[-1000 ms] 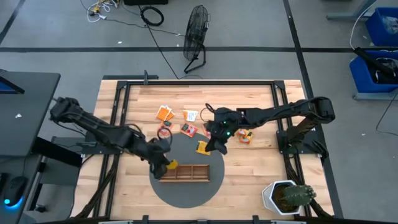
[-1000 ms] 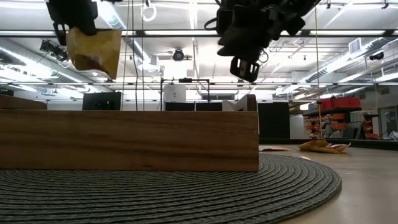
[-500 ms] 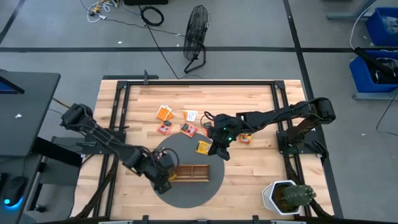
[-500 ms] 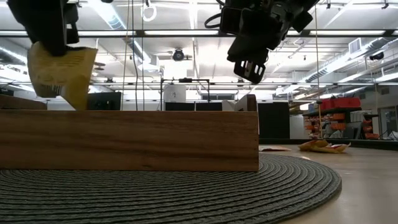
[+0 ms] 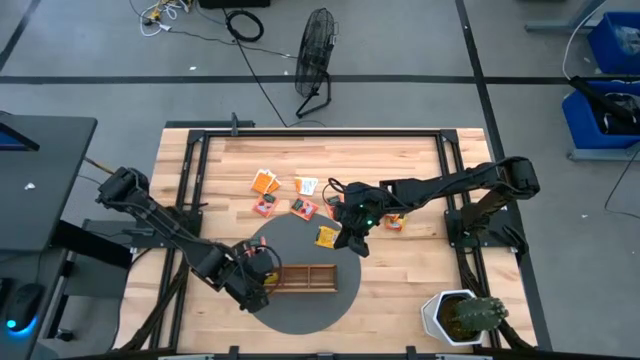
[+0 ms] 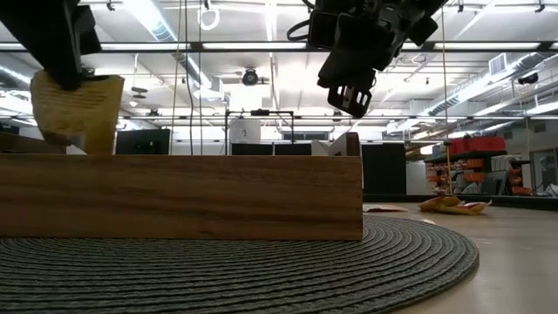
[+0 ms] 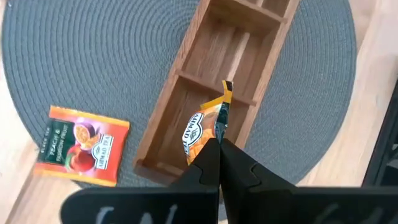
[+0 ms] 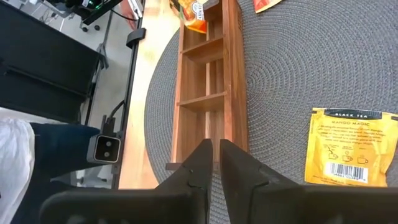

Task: Pick & Place Tea
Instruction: Put the yellow tea bag into the left section of the wooden organizer

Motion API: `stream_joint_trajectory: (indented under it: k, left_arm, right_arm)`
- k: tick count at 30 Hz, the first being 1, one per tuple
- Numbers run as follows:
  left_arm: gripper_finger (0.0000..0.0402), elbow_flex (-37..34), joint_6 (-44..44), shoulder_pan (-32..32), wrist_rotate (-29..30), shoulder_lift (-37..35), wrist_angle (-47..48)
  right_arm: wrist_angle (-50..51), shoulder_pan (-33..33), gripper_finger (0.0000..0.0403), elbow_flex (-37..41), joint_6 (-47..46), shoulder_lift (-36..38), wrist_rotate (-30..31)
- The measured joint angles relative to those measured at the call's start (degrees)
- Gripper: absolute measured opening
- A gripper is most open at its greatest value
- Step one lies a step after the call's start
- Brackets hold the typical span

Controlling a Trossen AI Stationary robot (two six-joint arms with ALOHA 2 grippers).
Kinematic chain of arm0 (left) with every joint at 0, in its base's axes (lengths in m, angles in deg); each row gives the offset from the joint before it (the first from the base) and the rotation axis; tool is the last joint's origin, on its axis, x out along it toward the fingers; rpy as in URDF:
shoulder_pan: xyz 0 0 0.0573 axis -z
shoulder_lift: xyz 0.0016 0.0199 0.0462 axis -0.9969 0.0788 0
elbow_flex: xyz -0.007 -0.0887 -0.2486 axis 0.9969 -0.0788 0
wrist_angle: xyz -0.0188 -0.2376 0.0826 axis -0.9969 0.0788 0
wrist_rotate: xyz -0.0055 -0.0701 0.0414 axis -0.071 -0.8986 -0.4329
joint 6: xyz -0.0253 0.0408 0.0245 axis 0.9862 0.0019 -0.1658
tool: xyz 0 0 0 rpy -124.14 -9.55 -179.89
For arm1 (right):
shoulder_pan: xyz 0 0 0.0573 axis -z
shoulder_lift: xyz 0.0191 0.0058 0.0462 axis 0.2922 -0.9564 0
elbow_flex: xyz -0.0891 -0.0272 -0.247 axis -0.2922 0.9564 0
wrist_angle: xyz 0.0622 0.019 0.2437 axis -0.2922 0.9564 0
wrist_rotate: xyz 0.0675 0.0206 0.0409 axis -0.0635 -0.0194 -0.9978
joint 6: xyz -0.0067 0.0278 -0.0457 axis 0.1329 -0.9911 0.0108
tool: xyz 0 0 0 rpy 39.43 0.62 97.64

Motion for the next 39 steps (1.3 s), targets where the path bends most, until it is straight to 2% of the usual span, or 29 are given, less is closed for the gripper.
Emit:
stream_joint_trajectory:
  k: [4, 15, 24, 33, 39]
  left_arm:
    - [0.0001, 0.0, -2.9, 0.0, 0.3, 0.2, -0.2]
    - [0.0001, 0.0, -3.4, 0.0, -0.9, 4.5, -2.4]
    - [0.0006, 0.0, -6.1, 0.0, -1.1, 4.9, -3.4]
    - [0.0034, 0.0, -5.7, 0.0, -1.1, 4.9, -3.6]
    - [0.0076, 0.0, -5.9, 0.0, -1.1, 4.9, -3.6]
  right_arm:
    - [0.0, 0.0, 0.0037, 0.0, -0.1, 0.0, 1.3]
    - [-0.1, 0.0, 0.0037, 0.0, -1.3, 0.0, 1.3]
    - [0.0, 0.0, 0.0037, 0.0, -1.5, 0.0, 1.3]
    - [0.1, 0.0, 0.0037, 0.0, -1.6, 0.0, 1.3]
    - [0.3, 0.0, 0.0037, 0.0, -2.1, 0.0, 1.3]
